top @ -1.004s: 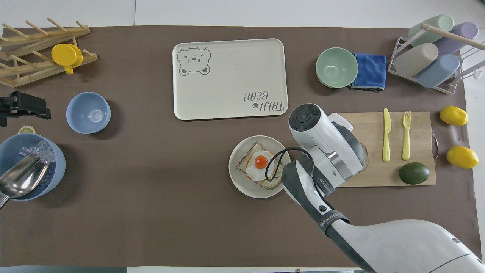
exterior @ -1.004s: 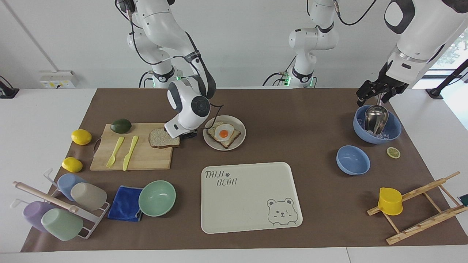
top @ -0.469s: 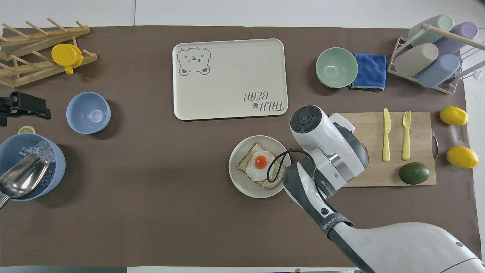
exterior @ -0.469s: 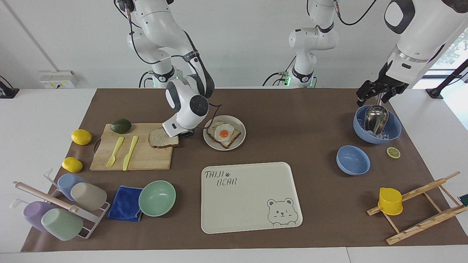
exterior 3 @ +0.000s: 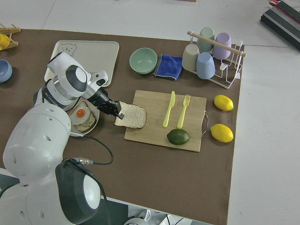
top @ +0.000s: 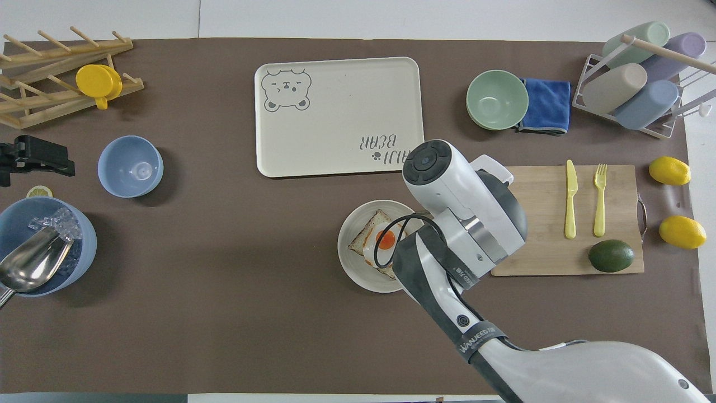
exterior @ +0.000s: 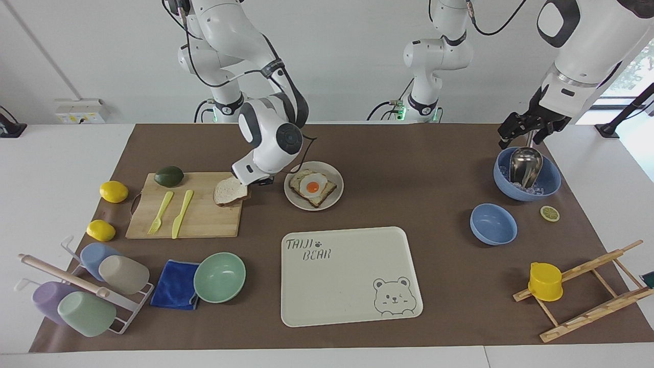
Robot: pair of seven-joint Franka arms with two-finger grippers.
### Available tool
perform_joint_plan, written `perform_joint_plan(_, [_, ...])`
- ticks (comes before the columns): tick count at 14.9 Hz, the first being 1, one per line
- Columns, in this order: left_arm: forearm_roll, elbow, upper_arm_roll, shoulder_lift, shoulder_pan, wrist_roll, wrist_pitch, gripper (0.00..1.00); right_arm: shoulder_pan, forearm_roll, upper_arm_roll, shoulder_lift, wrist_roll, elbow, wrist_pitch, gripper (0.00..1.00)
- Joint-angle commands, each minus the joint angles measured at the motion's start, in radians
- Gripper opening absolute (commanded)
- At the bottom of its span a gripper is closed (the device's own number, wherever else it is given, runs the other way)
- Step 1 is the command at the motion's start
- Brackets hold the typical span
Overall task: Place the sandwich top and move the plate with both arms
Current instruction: 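Lower the bread slice onto the egg toast with the right gripper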
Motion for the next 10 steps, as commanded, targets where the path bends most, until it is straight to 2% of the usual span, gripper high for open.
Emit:
perform_joint_plan(1, [0.006, -0.021, -0.004, -0.02, 0.011, 0.004, 0.006, 1.0, 0.072, 0.086, 0.007, 0.083, -0.003, 0.211, -0.11, 0.0])
perform_joint_plan(5, [0.006, -0.021, -0.006, -0.02, 0.006, 0.001, 0.004, 1.0, 0.131, 0.145, 0.007, 0.091, 0.051, 0.239, -0.06, 0.0])
perform_joint_plan(10, [0.006, -0.022, -0.007, -0.02, -0.002, 0.001, 0.009, 1.0, 0.149, 0.18, 0.01, 0.102, 0.105, 0.206, 0.05, 0.0])
